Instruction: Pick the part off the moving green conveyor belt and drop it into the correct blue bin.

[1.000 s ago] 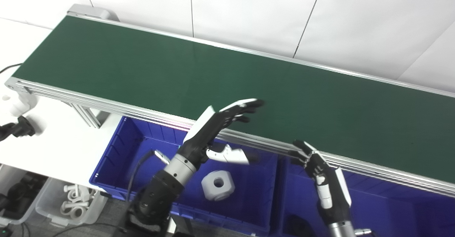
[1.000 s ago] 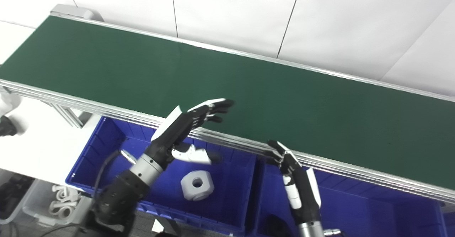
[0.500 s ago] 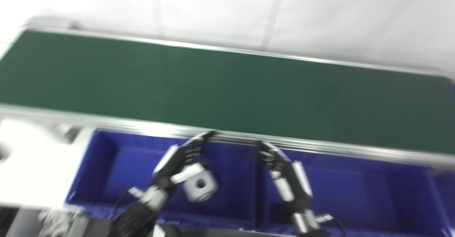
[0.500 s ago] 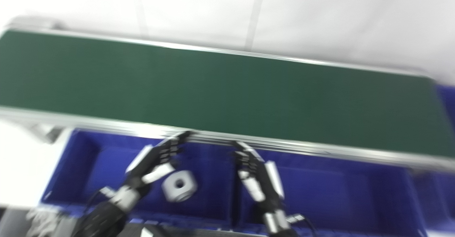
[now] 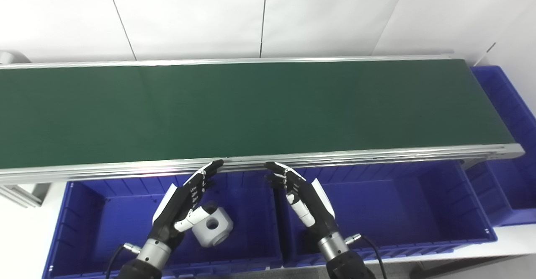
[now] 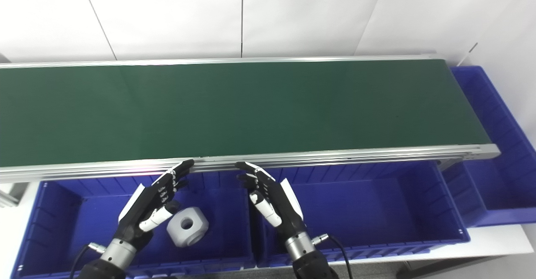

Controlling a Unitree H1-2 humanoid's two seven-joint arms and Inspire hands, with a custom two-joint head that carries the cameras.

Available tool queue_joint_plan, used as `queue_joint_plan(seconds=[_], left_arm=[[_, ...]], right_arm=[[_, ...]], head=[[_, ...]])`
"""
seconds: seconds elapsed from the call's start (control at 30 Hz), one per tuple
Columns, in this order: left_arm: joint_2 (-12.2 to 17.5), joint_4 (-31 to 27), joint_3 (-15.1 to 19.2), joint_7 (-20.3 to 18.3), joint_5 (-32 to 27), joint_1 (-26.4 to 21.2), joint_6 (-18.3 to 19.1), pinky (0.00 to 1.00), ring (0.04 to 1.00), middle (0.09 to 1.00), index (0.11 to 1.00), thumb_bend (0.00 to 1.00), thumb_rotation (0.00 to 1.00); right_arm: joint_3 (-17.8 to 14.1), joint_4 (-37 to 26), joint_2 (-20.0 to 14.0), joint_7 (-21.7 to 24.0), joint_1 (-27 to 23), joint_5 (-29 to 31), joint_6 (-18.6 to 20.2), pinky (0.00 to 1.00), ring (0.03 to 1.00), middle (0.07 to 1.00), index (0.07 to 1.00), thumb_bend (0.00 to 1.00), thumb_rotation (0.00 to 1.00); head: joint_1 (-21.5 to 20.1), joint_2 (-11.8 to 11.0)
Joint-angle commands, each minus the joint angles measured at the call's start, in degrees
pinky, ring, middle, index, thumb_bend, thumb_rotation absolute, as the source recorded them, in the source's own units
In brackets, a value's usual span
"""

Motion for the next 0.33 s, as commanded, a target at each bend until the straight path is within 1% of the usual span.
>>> queue_joint_plan(seconds=[0.0,0.17,0.2,0.23,0.27,0.3], left_arm=[[-0.1,-1.1,-0.4,-0.7,-0.7,-0.9,-2.5,0.94,0.972,0.951,0.882,0.91,0.71],[-0.8,-1.9,-1.5,-0.1,0.0,-0.4,-1.9,0.93,0.963,0.944,0.881,0.90,0.70],[-1.1,-1.8,-1.7,0.2,0.4,-0.4,-2.1,0.93,0.961,0.943,0.880,0.90,0.69],[-1.3,-1.7,-1.9,0.5,0.6,-0.4,-2.3,0.92,0.958,0.942,0.880,0.90,0.69],[-1.5,-1.5,-2.2,0.7,1.0,-0.4,-2.5,0.92,0.957,0.942,0.880,0.90,0.69],[-1.7,-1.4,-2.4,0.9,1.3,-0.3,-2.7,0.92,0.956,0.942,0.881,0.90,0.69]], right_arm=[[0.2,-0.7,0.3,-0.5,-0.6,0.1,-3.6,0.76,0.800,0.871,0.822,0.79,1.00],[-0.3,-1.1,-0.7,0.0,-0.1,1.2,-3.6,0.76,0.801,0.875,0.821,0.82,1.00],[-0.4,-1.2,-1.1,0.1,0.0,1.4,-3.7,0.76,0.801,0.876,0.821,0.82,1.00],[-0.5,-1.2,-1.4,0.2,0.0,1.6,-3.9,0.76,0.801,0.876,0.821,0.81,1.00],[-0.6,-1.1,-1.9,0.4,0.1,1.9,-4.1,0.76,0.801,0.876,0.822,0.81,1.00],[-0.6,-1.1,-2.2,0.4,0.1,2.0,-4.2,0.76,0.801,0.876,0.821,0.81,1.00]], head=[[1.1,-0.1],[4.8,-0.4],[6.0,-0.6],[6.2,-0.6],[7.3,-0.9],[7.3,-0.9]])
